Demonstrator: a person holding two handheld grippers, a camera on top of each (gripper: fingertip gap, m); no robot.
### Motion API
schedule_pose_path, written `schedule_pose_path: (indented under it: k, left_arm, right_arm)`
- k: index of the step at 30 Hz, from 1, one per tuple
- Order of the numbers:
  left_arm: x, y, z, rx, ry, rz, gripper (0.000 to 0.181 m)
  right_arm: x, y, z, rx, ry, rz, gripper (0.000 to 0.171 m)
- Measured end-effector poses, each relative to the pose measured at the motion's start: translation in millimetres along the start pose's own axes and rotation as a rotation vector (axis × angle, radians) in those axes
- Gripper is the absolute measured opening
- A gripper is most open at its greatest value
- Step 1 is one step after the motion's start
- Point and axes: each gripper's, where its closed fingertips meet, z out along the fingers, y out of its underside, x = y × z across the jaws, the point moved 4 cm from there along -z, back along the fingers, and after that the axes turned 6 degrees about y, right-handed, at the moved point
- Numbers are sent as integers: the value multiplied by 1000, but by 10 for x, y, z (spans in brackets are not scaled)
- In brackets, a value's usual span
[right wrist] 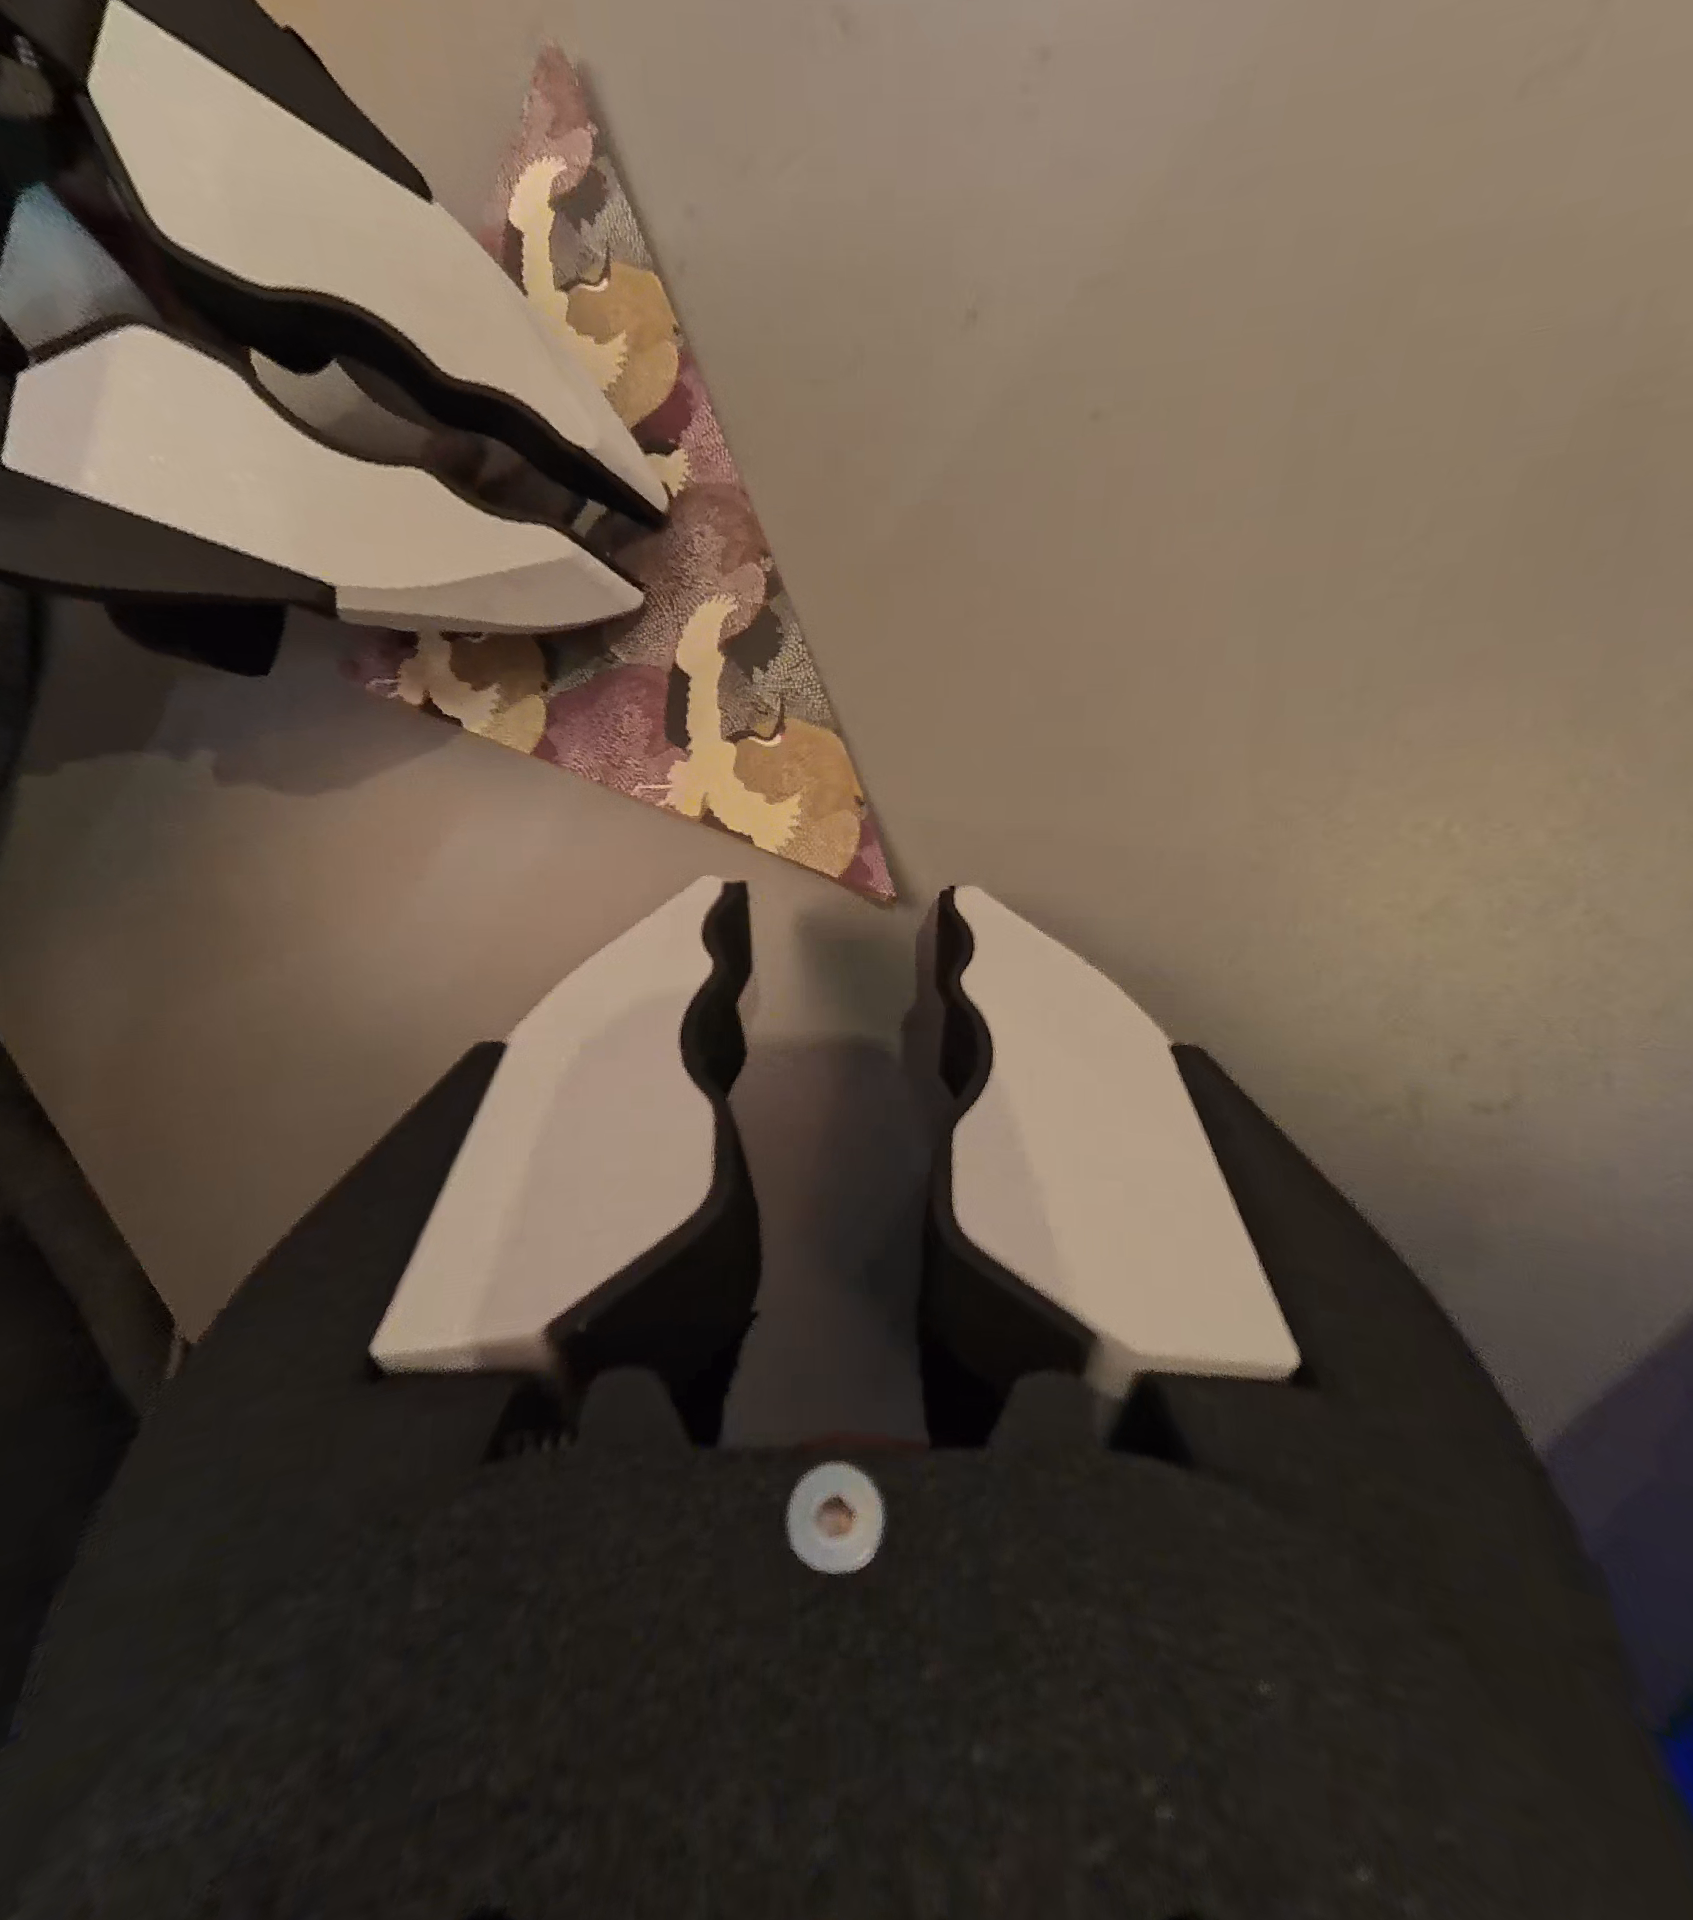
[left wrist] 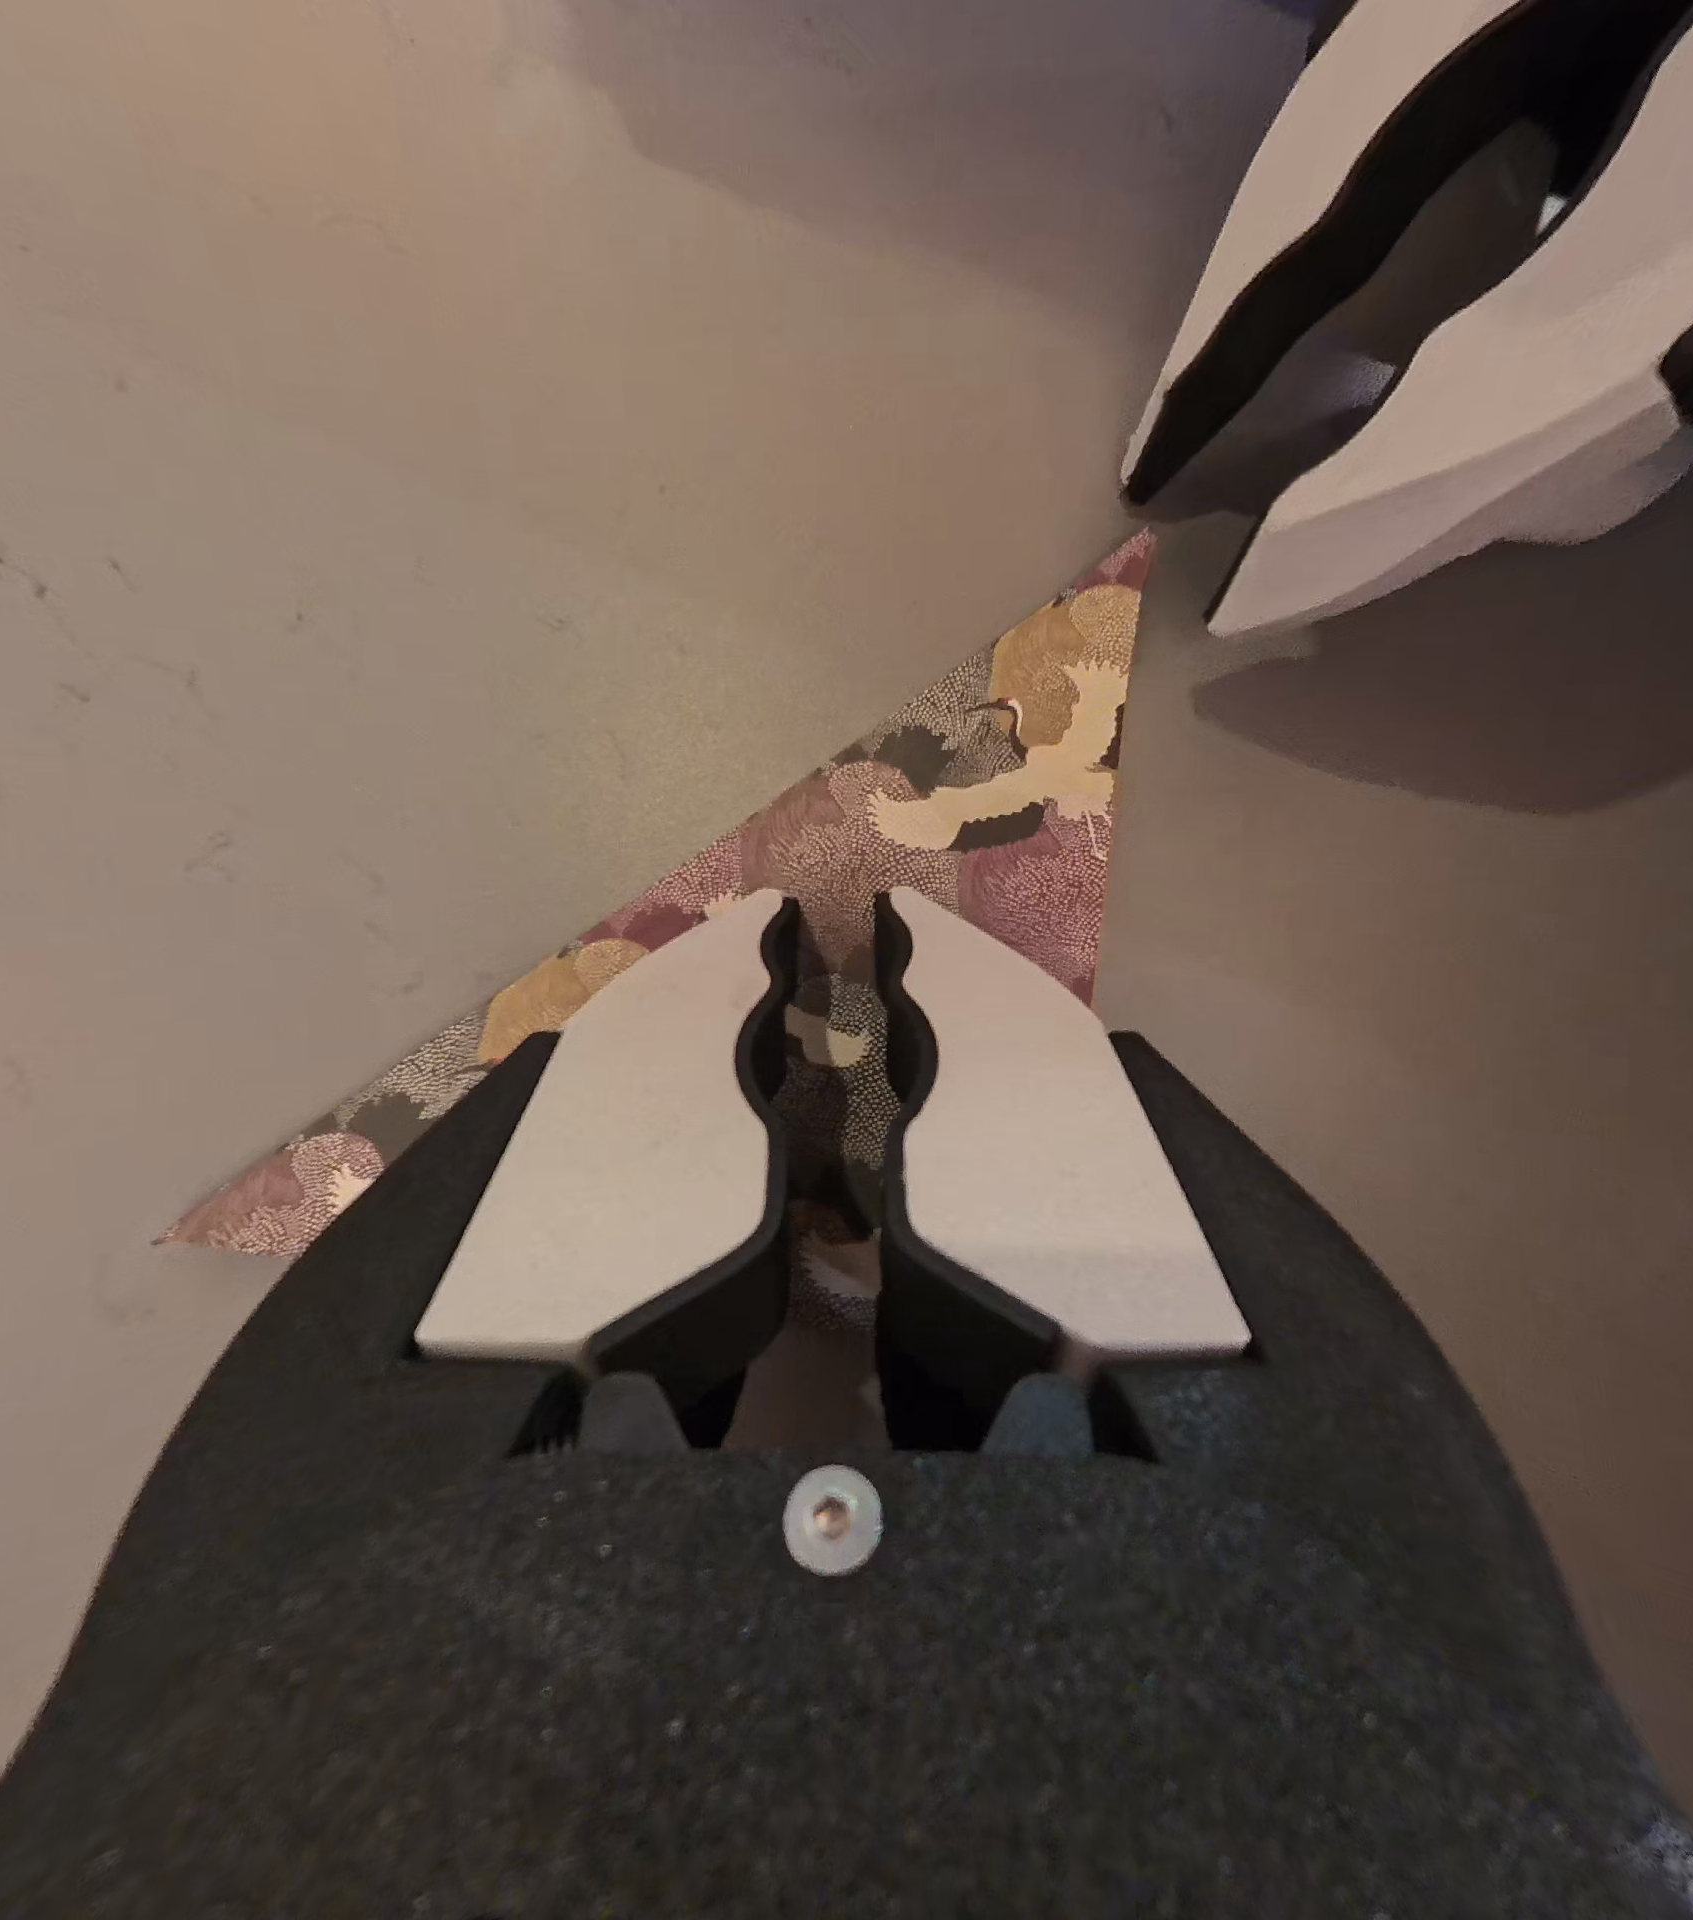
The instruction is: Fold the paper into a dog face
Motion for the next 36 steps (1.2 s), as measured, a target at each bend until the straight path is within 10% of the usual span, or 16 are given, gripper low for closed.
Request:
schedule_pose_path:
  k: [17,36]
  left_arm:
    - [14,4,4,6,5,5,0]
    - [40,10,-7,-18,-2,1,0]
  right_arm:
    - [-363,-88,135,-22,-373,315,36]
    - [-587,96,161,-33,77,-477,44]
